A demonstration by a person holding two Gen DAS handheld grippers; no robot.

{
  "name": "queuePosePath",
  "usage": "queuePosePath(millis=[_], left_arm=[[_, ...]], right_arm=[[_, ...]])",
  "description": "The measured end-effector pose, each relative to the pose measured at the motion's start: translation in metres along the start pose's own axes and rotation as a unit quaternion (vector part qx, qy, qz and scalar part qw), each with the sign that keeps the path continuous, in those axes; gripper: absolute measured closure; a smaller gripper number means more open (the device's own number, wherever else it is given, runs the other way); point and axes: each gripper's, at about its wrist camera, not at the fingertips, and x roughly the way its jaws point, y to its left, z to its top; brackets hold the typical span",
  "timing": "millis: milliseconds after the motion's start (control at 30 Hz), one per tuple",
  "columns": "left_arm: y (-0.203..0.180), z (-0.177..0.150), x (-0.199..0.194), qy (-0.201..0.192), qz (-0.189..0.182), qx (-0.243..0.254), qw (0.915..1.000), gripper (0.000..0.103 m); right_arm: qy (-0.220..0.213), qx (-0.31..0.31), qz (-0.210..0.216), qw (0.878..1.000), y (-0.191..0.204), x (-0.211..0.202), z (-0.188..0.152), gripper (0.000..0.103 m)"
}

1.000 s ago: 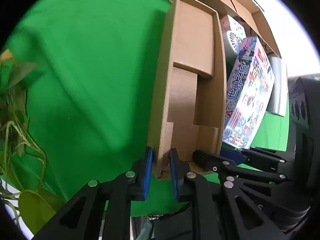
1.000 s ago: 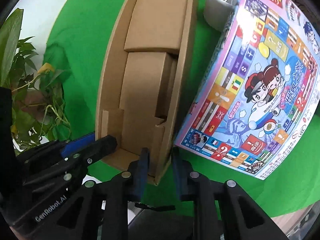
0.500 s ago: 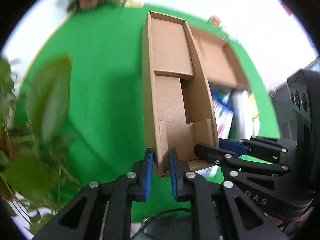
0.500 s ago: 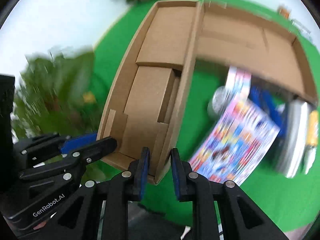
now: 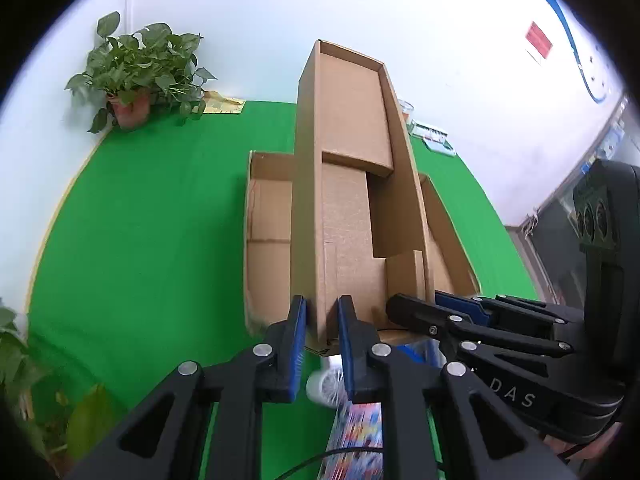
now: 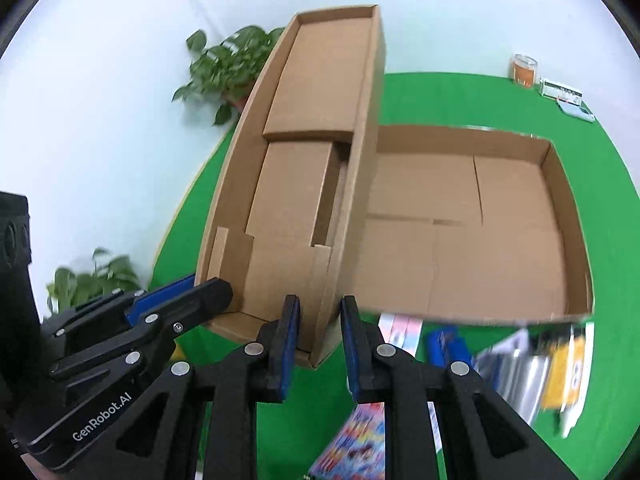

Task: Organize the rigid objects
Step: 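Carry the divider strip over the open cardboard box with the left gripper, then lower the divider into the box along its inner wall and release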

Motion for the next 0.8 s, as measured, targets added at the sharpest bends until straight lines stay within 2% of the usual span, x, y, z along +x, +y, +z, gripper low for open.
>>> queuePosePath(millis=[167, 333, 433, 467, 533, 600, 700, 800], left_arm=[[0.010, 0.029, 0.048, 0.021, -0.001, -0.009, 0.9997, 0.088], [0.039, 0.032, 0.112, 0.080, -0.005, -0.037, 0.9961, 0.088], [0.056, 0.022, 0.150, 0.127, 0.001, -0.059, 0.9902, 0.088], [0.065, 0.015, 0.166, 0.148, 0.004, -0.073, 0.9862, 0.088], [0.079, -0.003, 0.194, 0.191, 0.011, -0.089, 0.9775, 0.089], [0.083, -0.018, 0.207, 0.217, 0.007, -0.095, 0.9715, 0.090], [0.077, -0.020, 0.201, 0.206, 0.018, -0.066, 0.9761, 0.090], [0.081, -0.013, 0.192, 0.191, 0.028, -0.059, 0.9793, 0.090]], right_arm=[[0.023, 0.020, 0.004, 1.000, -0.028, 0.043, 0.049, 0.085], [0.068, 0.043, 0.005, 0.997, -0.055, 0.116, 0.069, 0.085], [0.105, 0.048, 0.005, 0.993, -0.069, 0.167, 0.064, 0.085], [0.118, 0.054, 0.007, 0.992, -0.074, 0.182, 0.060, 0.085], [0.172, 0.084, 0.012, 0.981, -0.085, 0.224, 0.042, 0.085], [0.190, 0.078, -0.008, 0.979, -0.090, 0.248, 0.034, 0.085], [0.187, 0.075, -0.001, 0.980, -0.093, 0.257, 0.034, 0.084], [0.184, 0.061, 0.005, 0.981, -0.091, 0.259, 0.036, 0.079]])
